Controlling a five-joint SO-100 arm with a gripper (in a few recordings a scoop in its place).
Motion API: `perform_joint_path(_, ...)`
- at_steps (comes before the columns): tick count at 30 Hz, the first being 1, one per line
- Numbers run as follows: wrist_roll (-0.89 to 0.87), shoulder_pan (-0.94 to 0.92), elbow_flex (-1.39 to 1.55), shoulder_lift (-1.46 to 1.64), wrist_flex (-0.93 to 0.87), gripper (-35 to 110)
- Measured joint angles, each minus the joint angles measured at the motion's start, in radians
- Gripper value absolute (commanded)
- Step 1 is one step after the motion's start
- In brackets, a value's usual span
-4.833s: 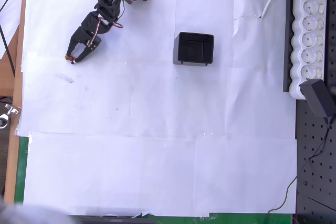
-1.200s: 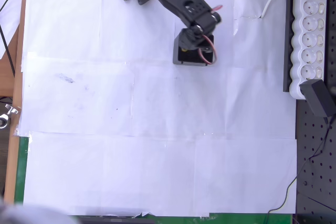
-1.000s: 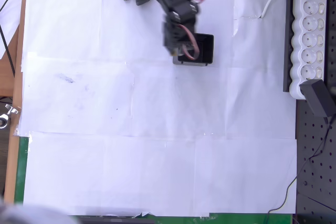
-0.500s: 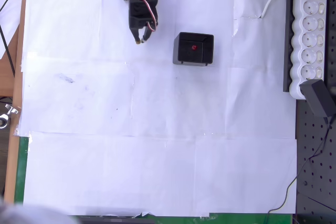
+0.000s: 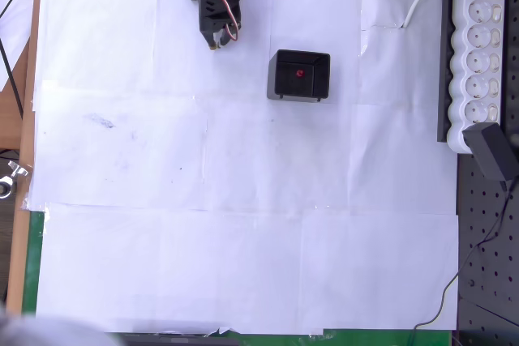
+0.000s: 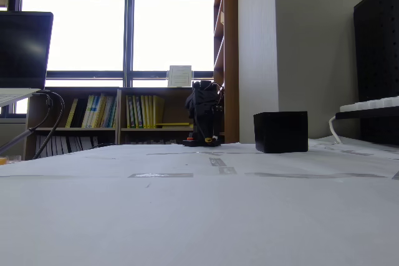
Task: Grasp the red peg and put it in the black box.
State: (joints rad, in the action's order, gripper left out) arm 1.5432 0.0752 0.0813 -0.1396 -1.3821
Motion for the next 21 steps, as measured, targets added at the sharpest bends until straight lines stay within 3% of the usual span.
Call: perform_joint_path(21, -0.018, -0.118, -0.015, 0.0, 0.017, 0)
